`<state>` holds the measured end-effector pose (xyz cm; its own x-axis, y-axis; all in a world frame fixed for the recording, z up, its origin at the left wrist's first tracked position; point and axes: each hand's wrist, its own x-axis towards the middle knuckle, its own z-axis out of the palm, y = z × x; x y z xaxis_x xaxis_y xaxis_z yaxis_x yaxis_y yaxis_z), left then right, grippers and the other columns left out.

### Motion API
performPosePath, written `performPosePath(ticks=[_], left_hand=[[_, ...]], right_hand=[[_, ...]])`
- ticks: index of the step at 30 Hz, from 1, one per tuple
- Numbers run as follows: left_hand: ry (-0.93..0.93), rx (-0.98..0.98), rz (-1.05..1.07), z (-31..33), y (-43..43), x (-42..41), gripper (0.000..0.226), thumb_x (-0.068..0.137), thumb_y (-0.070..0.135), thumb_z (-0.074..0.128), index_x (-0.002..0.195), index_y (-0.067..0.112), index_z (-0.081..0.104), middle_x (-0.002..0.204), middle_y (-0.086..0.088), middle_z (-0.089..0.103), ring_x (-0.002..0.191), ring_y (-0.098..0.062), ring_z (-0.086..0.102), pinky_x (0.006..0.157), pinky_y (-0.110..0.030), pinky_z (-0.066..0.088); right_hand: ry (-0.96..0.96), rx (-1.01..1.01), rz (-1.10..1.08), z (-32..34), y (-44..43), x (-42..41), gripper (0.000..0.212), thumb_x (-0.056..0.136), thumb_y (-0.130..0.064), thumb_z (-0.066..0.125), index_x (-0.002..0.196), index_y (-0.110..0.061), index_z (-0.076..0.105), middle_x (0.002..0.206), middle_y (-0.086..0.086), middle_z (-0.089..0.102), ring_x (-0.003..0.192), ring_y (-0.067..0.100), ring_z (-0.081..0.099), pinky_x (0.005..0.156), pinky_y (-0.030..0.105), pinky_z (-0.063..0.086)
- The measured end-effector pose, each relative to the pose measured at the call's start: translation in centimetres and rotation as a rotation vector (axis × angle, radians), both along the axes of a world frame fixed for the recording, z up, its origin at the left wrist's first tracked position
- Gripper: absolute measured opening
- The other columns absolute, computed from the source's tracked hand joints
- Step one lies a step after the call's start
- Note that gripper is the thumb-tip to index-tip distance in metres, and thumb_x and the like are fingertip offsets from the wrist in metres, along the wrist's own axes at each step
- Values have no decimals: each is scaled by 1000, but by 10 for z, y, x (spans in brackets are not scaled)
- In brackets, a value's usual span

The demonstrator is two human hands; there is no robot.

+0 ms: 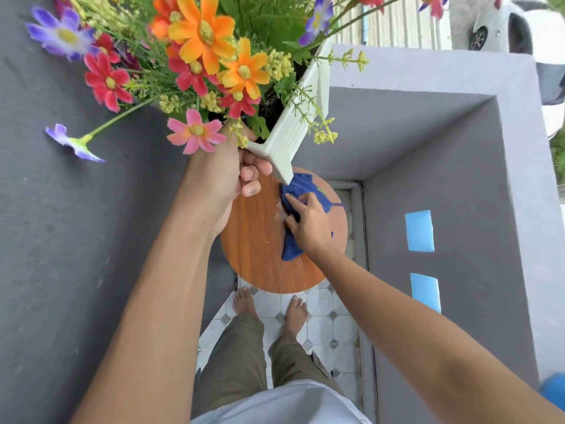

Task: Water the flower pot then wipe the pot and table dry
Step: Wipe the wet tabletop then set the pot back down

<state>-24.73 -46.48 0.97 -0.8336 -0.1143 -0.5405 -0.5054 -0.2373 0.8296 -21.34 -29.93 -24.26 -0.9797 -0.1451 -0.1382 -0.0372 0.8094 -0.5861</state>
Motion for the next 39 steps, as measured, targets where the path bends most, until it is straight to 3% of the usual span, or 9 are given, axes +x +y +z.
performPosePath(ticks=[4, 7, 10, 13, 17, 24, 28, 36, 39], left_hand=[[-3, -7, -11, -1, -1, -1, 32, 96, 7, 28, 72, 13, 49, 51, -8, 56, 43, -11, 34, 40, -24, 25], [4, 3, -4, -1, -1, -1, 33, 96, 5, 27, 72, 13, 49, 49, -7, 57, 43, -12, 34, 40, -24, 25], [-11, 33, 12, -1, 0, -1, 30, 97, 9, 30, 73, 12, 48, 48, -7, 57, 43, -12, 34, 39, -23, 25], [-3, 31, 11, -1, 0, 1, 31, 98, 11, 31, 71, 12, 48, 51, -9, 57, 42, -11, 34, 40, -24, 26], [18, 4, -3, -1, 1, 0, 31, 97, 9, 30, 72, 12, 48, 54, -11, 56, 43, -11, 34, 41, -25, 25], [7, 33, -1, -7, -2, 0, 33, 98, 9, 29, 72, 12, 48, 50, -8, 57, 40, -10, 35, 39, -24, 24], [13, 5, -5, -8, -1, 0, 33, 97, 8, 29, 72, 11, 50, 52, -9, 57, 41, -11, 36, 38, -23, 25], [-29, 14, 27, -25, 15, 8, 31, 95, 2, 24, 78, 11, 49, 62, -15, 55, 45, -11, 37, 42, -23, 28], [-54, 20, 45, -30, 27, 15, 29, 95, 3, 26, 80, 10, 51, 60, -14, 54, 44, -11, 37, 42, -23, 28]], right_hand=[[-2, -55, 547, -10, -33, 58, 41, 82, -21, 65, 123, -18, 70, 105, 12, 59, 93, 33, 59, 65, 37, 49], [-60, -67, 729, -10, -42, 62, 33, 87, -24, 67, 119, -20, 72, 103, 10, 58, 88, 30, 58, 57, 39, 51], [-97, -70, 551, -6, -42, 21, 44, 80, -17, 70, 124, -16, 70, 105, 12, 56, 95, 32, 57, 70, 46, 53], [-64, -112, 107, 7, -34, -28, 40, 83, -11, 66, 123, -11, 67, 107, 13, 56, 101, 29, 54, 83, 40, 47], [-83, -103, -296, 18, -38, -65, 27, 88, -10, 57, 114, -10, 64, 111, 12, 55, 95, 29, 57, 73, 40, 48], [-18, -53, 334, -10, -93, 27, 45, 83, -19, 61, 128, -23, 64, 105, 7, 51, 92, 31, 54, 60, 38, 47], [-65, -95, 470, -10, -84, 61, 43, 87, -18, 62, 130, -20, 64, 109, 10, 53, 98, 31, 54, 57, 40, 50], [-54, -7, -215, -5, 9, -7, 43, 86, -17, 59, 129, -22, 62, 112, 8, 51, 99, 25, 54, 75, 35, 49], [-49, -15, -253, -5, 6, 15, 47, 86, -14, 60, 133, -19, 61, 111, 8, 50, 99, 25, 53, 78, 34, 48]])
